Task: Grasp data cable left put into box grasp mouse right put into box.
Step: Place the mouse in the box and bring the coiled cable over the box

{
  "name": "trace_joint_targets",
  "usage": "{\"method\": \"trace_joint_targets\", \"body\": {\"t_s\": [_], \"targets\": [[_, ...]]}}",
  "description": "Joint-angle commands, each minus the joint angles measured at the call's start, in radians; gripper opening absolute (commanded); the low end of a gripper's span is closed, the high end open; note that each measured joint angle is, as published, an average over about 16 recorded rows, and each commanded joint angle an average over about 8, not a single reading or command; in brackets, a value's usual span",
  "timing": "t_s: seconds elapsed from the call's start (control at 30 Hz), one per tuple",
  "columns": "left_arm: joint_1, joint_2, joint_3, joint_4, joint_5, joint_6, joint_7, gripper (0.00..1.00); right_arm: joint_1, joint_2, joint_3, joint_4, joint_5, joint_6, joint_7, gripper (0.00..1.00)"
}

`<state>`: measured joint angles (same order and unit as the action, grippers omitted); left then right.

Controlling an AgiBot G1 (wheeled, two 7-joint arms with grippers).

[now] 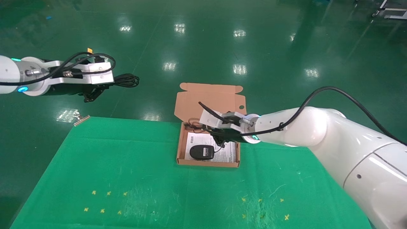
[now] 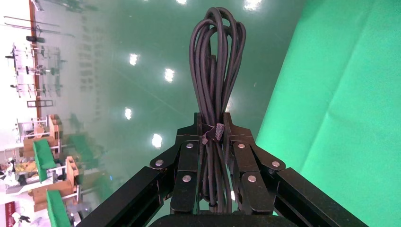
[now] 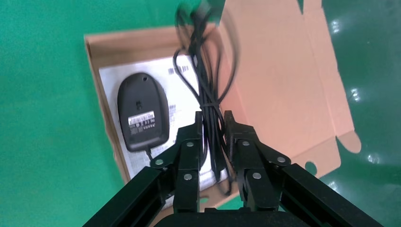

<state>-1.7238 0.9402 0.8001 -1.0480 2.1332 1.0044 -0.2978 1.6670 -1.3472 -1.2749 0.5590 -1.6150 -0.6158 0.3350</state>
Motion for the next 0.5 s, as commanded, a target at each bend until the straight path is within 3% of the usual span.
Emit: {"method": "trace_joint_targets", "body": {"t_s": [0.03,0.27,0.5], "targets": [[0.0,0.0,0.0,-0.003,-0.001,0.001,-0.001,0.0,-0.002,0.008,-0.002,0.013,0.001,0.0,0.002,1.0],[0.052,0.083,0.013,0.073,-0.036,-0.084,0.078,0.0,0.006,0.057,-0.004,0.054,-0.003,0.002,0.008,1.0],[0.108,0.211,0.014,0.236,-0.125,-0.221,0.257,0.0,0.039,0.176,0.006,0.112,-0.017,0.006,0.017,1.0]]}}
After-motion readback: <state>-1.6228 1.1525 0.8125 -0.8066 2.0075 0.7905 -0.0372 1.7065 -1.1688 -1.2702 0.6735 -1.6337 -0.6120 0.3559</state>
